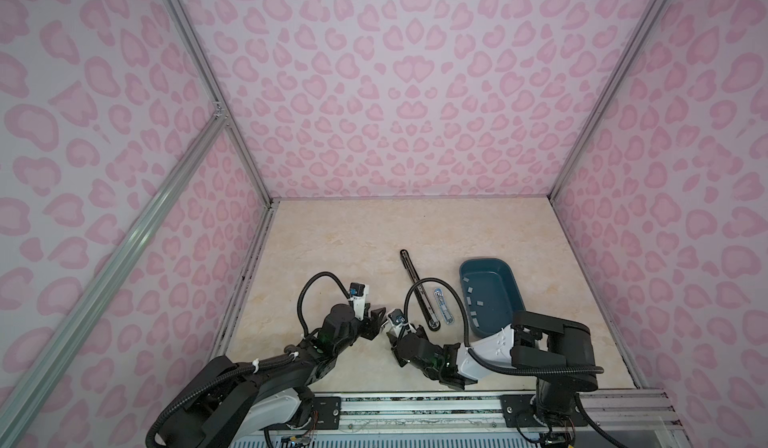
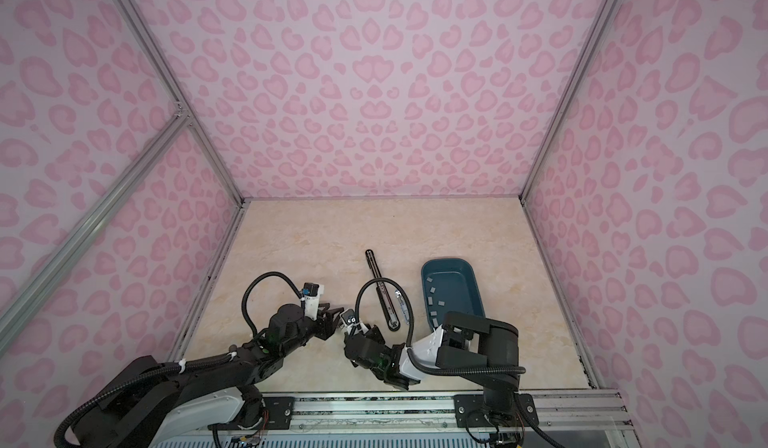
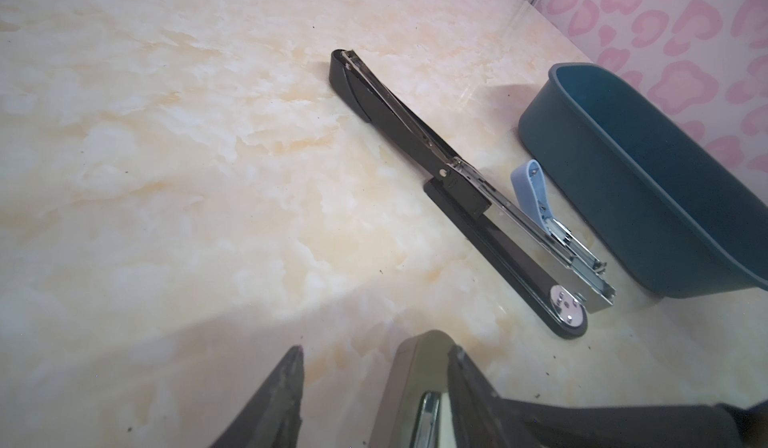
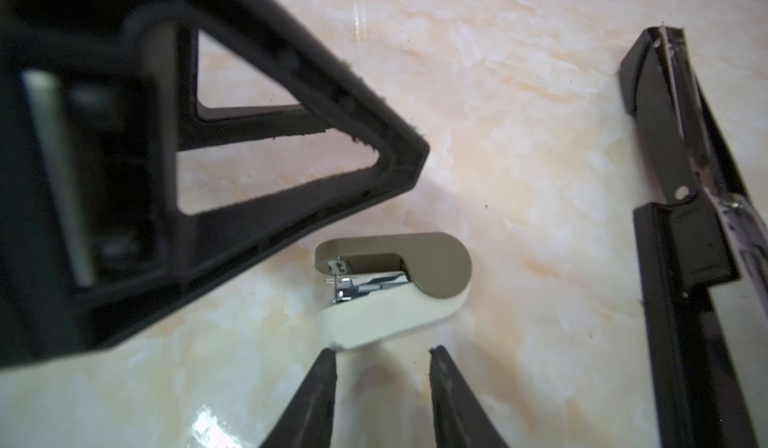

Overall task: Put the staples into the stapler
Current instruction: 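Push the cream stapler's top down shut with the left gripper, then hold the closed stapler top down with the left gripper beside the right gripper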

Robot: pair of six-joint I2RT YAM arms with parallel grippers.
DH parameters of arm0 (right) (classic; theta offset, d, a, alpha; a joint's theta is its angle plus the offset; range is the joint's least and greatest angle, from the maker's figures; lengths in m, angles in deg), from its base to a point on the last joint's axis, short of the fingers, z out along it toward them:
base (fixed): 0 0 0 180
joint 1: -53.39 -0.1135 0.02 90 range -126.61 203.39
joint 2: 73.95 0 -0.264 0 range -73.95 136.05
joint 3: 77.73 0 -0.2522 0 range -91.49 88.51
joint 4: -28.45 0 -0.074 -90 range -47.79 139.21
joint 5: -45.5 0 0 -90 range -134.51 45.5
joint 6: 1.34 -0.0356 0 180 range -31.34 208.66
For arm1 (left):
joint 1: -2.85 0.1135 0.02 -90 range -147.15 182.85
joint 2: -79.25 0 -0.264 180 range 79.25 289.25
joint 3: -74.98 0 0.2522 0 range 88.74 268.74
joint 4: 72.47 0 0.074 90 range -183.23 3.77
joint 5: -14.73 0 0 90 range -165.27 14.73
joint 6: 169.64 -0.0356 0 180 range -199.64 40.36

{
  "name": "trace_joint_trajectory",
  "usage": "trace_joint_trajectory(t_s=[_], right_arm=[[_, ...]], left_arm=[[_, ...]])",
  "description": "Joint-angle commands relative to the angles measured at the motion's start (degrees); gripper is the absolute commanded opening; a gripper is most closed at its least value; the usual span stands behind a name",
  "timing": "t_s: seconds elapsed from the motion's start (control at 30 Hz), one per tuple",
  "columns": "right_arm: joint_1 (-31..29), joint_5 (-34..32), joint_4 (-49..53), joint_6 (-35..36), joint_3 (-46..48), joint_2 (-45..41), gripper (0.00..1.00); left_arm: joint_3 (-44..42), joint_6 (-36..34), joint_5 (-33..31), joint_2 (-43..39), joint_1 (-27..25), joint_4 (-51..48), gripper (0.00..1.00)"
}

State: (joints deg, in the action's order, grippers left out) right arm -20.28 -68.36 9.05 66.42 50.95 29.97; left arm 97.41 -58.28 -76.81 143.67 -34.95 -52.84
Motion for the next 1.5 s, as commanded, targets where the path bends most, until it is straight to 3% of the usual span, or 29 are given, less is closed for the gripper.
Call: trace_joint_trajectory(t_s=[0.0, 0.13, 0.33, 0.57, 0.7, 1.17, 1.47], right_arm=[[1.00, 0.65, -0.76, 0.30, -0.13, 0.45, 0.39], [1.80, 1.62, -0.95, -0.33, -0.51, 1.55, 0.47], [3.21, 2.39, -2.36, -2.57, 0.29, 1.59, 0.49], [5.12, 4.87, -5.22, -3.12, 0.26, 2.96, 0.38], [5.59, 4.43, -4.90, -3.31, -0.06, 3.60, 0.38], [7.71, 6.98, -6.65, -3.97, -0.37, 4.63, 0.37], [8.11, 7.32, -7.27, -4.02, 0.64, 3.67, 0.37]], left_arm=[[-0.08, 0.29, -2.46, -2.27, 0.15, -1.99, 0.57], [-0.25, 1.09, -3.60, -5.26, 0.69, -4.85, 0.59], [-0.49, 1.29, 1.56, -4.88, 0.82, -5.77, 0.59], [0.08, 2.28, 1.57, 2.67, 0.85, -1.74, 0.55], [2.05, 2.28, 3.33, 7.53, 1.22, -0.35, 0.46], [4.50, 1.39, 5.08, 13.96, 2.37, 1.59, 0.45], [4.99, 1.76, 6.81, 16.07, 2.56, 2.43, 0.17]])
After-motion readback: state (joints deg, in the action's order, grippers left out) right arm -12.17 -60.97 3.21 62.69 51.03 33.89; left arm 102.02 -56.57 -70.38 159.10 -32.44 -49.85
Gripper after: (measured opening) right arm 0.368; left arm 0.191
